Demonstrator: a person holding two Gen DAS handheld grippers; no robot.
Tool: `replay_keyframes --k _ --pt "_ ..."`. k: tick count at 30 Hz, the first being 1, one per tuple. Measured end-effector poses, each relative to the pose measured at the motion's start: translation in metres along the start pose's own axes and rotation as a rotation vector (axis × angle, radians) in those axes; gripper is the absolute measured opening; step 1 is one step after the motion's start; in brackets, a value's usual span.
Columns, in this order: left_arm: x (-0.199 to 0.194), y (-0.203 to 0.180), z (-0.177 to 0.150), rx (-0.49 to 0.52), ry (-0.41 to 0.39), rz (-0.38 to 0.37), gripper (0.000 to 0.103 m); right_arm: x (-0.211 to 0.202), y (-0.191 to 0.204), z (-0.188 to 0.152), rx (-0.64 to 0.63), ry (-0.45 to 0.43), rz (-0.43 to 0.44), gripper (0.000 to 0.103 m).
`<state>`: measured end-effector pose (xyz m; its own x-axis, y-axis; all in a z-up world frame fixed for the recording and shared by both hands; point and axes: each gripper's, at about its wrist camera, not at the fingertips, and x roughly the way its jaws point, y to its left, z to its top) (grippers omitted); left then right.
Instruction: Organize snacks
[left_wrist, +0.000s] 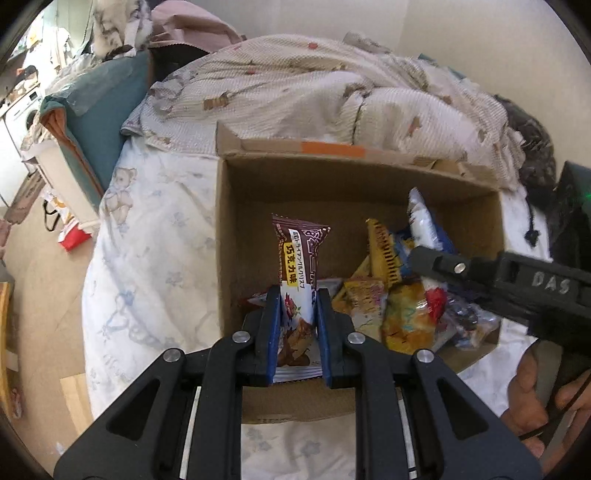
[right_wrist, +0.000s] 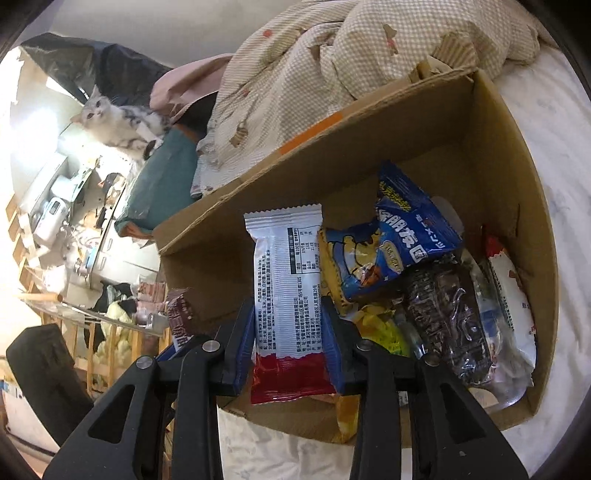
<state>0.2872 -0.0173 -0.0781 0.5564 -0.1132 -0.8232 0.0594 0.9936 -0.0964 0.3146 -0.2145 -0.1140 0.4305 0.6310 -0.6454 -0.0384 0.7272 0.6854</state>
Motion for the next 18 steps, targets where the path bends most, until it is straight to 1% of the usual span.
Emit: replay_keyframes --k 2,3,5,6,7,8,9,10,11,13,15,16,18 --pt "0.001 0.0 0.0 -0.004 0.008 -0.012 0.019 -0.002 0.001 0.0 -0.005 -0.008 -0.002 0.037" --pt "0.001 0.0 0.0 0.0 0.007 -0.009 0.022 -0.003 0.002 0.0 -0.009 -0.014 -0.005 0.04" --pt "-0.002 -0.002 0.0 0.008 -0.01 0.004 0.036 -0.007 0.004 0.0 -0.025 -0.033 -0.008 0.049" --pt "-0.004 -0.002 0.0 0.009 -0.019 0.005 0.038 -0.01 0.005 0.001 -0.03 -0.047 -0.008 0.058" --pt "-0.006 -0.002 0.0 0.009 -0.029 0.005 0.044 -0.013 0.006 0.001 -0.033 -0.059 -0.005 0.066" --pt "-0.007 -0.002 0.0 0.01 -0.032 0.003 0.055 -0.015 0.006 0.002 -0.034 -0.07 -0.003 0.07" --pt "-0.009 -0.002 0.001 0.009 -0.035 0.001 0.064 -0.019 0.006 0.002 -0.034 -0.087 -0.003 0.08" --pt "-0.011 -0.001 0.001 0.004 -0.039 0.004 0.081 -0.024 0.007 0.003 -0.034 -0.109 -0.009 0.084" --pt "-0.014 0.0 0.001 -0.006 -0.051 0.01 0.088 -0.028 0.008 0.004 -0.038 -0.124 -0.014 0.085" --pt "-0.021 0.001 0.002 -0.01 -0.08 0.016 0.088 -0.036 0.01 0.005 -0.053 -0.148 -0.02 0.088" --pt "-0.027 0.001 0.004 0.01 -0.099 0.016 0.088 -0.046 0.014 0.005 -0.065 -0.174 -0.042 0.093" --pt "-0.031 0.001 0.004 0.016 -0.112 0.023 0.088 -0.051 0.015 0.004 -0.071 -0.188 -0.055 0.095" --pt "-0.044 0.002 0.004 0.018 -0.155 0.044 0.088 -0.065 0.018 0.0 -0.085 -0.216 -0.1 0.097"
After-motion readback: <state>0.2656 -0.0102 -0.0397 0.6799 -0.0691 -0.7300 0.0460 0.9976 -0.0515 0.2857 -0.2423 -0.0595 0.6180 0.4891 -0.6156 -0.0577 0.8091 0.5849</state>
